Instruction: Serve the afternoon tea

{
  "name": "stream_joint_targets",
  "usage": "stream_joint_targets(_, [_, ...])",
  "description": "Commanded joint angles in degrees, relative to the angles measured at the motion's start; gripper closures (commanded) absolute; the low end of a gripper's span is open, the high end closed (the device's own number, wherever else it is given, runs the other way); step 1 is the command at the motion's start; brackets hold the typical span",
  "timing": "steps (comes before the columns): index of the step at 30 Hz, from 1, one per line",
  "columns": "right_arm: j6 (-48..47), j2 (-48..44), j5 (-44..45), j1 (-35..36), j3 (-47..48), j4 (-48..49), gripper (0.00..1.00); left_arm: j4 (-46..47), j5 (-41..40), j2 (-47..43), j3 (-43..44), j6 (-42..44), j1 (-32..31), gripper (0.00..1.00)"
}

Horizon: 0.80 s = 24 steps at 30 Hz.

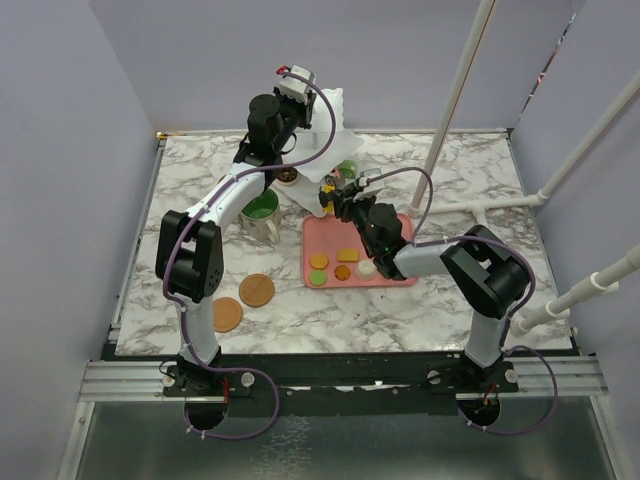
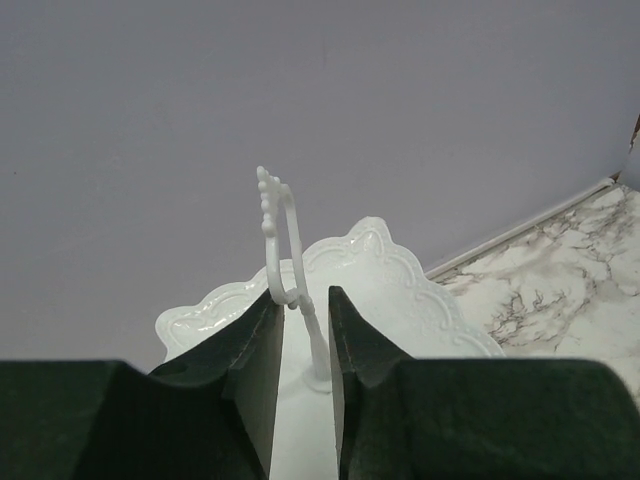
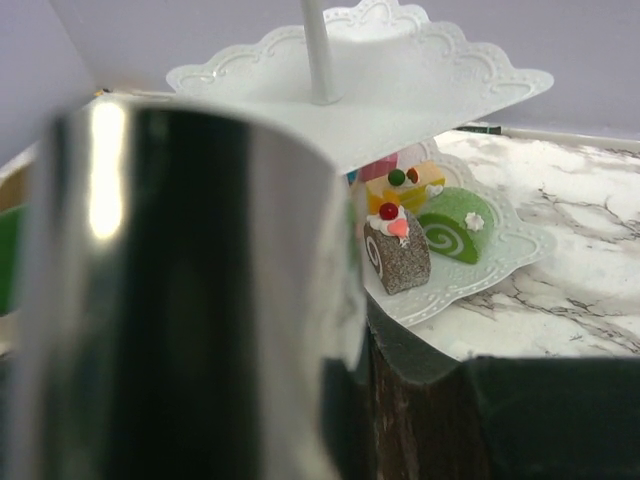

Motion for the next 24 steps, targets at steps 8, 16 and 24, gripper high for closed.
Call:
stream_joint_targets(8, [-4.65,9.26,-5.08,-3.51,9.17,5.09,0.78,0.03,1.67,-2.95,0.41,0.4,0.12,0.58])
stream_joint_targets(16, [-3.89,13.92,-7.58,-4.13,13.39,3.49,0.77,-1.04,1.84,-3.49,0.38,0.52,0.16,0.57])
stream_joint_targets(24, [-3.38,14.81,-8.47,-4.13,11.34,2.59,0.69,-1.13,1.82,-3.36,0.42,0.4,0.3,0.56])
